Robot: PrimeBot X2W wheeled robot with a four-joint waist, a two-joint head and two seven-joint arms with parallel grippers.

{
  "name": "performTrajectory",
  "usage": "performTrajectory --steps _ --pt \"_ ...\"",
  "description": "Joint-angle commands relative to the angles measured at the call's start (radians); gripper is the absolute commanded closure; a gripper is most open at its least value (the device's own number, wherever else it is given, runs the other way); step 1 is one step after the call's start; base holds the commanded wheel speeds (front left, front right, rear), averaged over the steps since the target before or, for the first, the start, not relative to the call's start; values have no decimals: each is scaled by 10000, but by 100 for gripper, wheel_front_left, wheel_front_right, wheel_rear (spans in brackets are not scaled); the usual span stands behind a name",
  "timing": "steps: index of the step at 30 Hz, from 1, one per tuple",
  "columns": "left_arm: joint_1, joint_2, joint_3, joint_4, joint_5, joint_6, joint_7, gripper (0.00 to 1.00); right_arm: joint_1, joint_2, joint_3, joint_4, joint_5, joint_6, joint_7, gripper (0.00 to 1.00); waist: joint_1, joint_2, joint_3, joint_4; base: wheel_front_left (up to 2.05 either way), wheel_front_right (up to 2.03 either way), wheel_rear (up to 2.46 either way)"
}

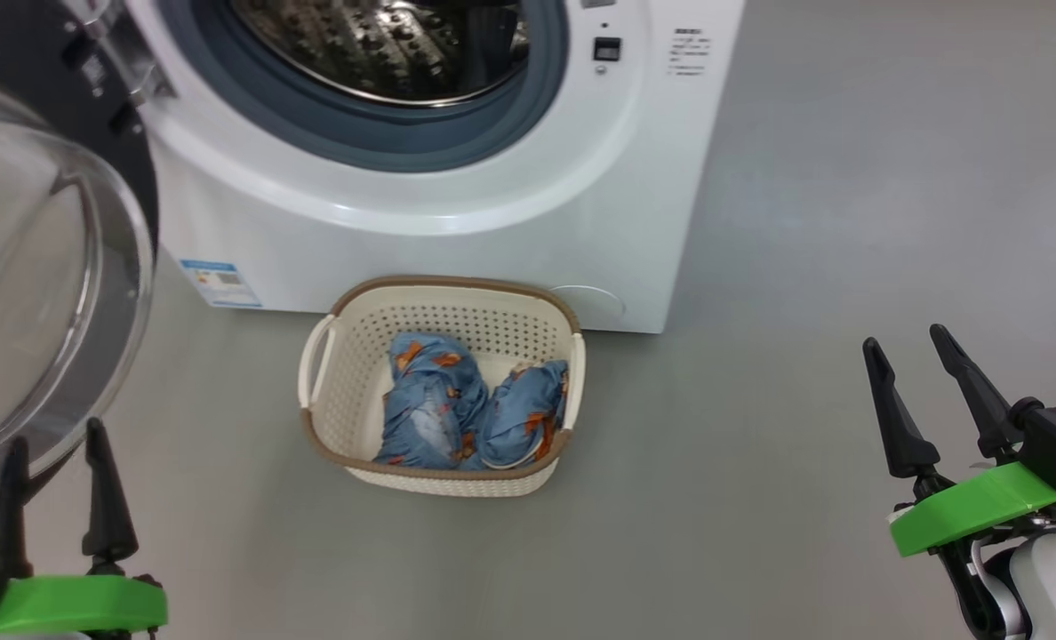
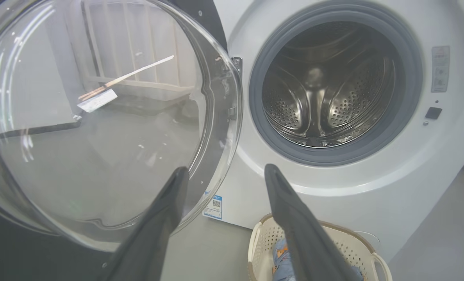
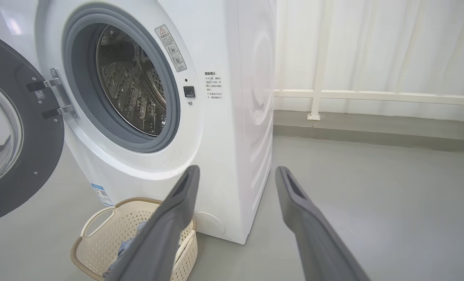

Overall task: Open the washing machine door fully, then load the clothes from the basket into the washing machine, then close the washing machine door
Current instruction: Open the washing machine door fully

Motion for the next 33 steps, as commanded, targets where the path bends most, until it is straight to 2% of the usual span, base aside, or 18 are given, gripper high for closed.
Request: performTrajectory --steps 1,11,20,33 --pt "8 355 203 -331 -128 7 -53 0 180 -102 146 -239 3 46 -92 0 0 -1 -102 -436 0 0 0" --pt "189 613 -593 -617 -334 6 -53 0 333 44 17 -257 -46 46 -92 0 0 -1 -197 -1404 0 0 0" --pt "408 613 -1113 -804 -467 6 -53 0 447 99 -122 -279 -52 46 -92 0 0 -1 -274 -1949 0 0 0" --pt "488 550 -1419 -791 -723 6 -53 0 502 226 -240 -281 -70 46 -92 0 0 -1 -312 -2188 0 0 0"
